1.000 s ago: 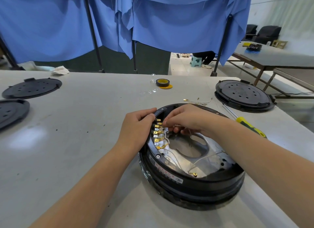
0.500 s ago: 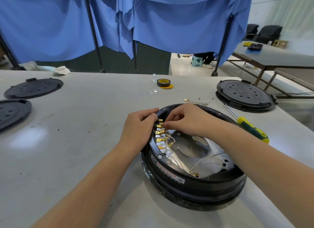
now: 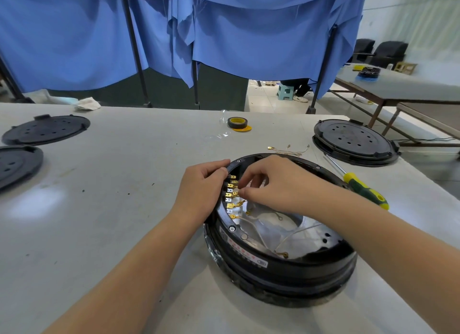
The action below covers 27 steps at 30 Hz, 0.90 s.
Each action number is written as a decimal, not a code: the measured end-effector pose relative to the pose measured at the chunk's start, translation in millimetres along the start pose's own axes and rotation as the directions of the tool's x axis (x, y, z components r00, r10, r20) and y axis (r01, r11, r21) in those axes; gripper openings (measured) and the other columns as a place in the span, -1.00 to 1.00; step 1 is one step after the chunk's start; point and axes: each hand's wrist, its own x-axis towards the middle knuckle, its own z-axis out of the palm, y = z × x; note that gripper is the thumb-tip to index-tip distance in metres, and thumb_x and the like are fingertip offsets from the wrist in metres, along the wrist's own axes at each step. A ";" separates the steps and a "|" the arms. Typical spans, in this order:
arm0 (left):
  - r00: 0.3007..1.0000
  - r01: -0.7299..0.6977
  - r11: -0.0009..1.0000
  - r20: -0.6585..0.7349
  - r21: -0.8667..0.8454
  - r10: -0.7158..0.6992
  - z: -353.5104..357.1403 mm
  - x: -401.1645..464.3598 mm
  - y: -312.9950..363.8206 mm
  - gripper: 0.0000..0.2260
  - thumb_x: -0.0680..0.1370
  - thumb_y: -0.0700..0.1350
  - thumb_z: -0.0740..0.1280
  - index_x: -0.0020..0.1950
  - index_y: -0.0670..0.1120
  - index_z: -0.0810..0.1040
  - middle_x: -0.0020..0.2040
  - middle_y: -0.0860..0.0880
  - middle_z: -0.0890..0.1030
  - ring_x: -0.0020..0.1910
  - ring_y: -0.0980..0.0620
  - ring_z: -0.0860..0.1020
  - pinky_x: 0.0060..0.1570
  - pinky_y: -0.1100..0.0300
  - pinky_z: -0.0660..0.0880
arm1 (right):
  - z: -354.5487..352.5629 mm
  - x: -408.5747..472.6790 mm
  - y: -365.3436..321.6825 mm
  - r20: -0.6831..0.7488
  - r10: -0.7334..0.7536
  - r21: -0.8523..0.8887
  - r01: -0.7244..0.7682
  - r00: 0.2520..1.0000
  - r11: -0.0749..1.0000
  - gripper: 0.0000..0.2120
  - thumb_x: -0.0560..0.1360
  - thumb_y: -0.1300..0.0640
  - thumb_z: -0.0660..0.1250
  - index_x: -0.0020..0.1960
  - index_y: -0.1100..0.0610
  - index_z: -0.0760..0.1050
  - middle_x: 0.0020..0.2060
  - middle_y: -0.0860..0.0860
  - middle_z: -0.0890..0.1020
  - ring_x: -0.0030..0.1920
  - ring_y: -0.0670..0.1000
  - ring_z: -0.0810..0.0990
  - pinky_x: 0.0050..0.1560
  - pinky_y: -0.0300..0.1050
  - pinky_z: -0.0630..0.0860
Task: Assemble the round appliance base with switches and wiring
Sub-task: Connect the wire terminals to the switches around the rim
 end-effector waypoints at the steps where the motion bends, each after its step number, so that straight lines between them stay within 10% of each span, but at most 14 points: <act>1: 1.000 -0.001 1.000 -0.001 0.000 0.001 0.3 -0.1 0.4 -0.76 0.55 -0.25 0.29 0.16 -0.09 0.65 0.07 0.00 0.68 0.07 0.08 0.62 0.16 0.12 0.53 | 2.0 0.7 -1.6 0.010 0.010 -0.023 -0.009 1.000 1.000 -0.94 0.44 -0.01 0.37 -0.13 -0.10 0.63 -0.31 -0.14 0.61 -0.36 -0.20 0.51 -0.35 -0.33 0.34; 27: 0.999 -0.044 0.998 -0.011 0.041 0.045 1.0 0.2 0.1 -0.75 0.56 -0.24 0.28 0.19 -0.11 0.64 0.10 0.00 0.66 0.07 0.12 0.59 0.02 0.40 0.46 | 17.2 6.9 -5.8 -0.010 0.283 0.379 -0.258 0.959 0.889 -0.86 0.41 0.20 0.47 -0.31 0.06 0.64 -0.29 0.14 0.70 -0.38 -0.03 0.61 -0.14 -0.11 0.64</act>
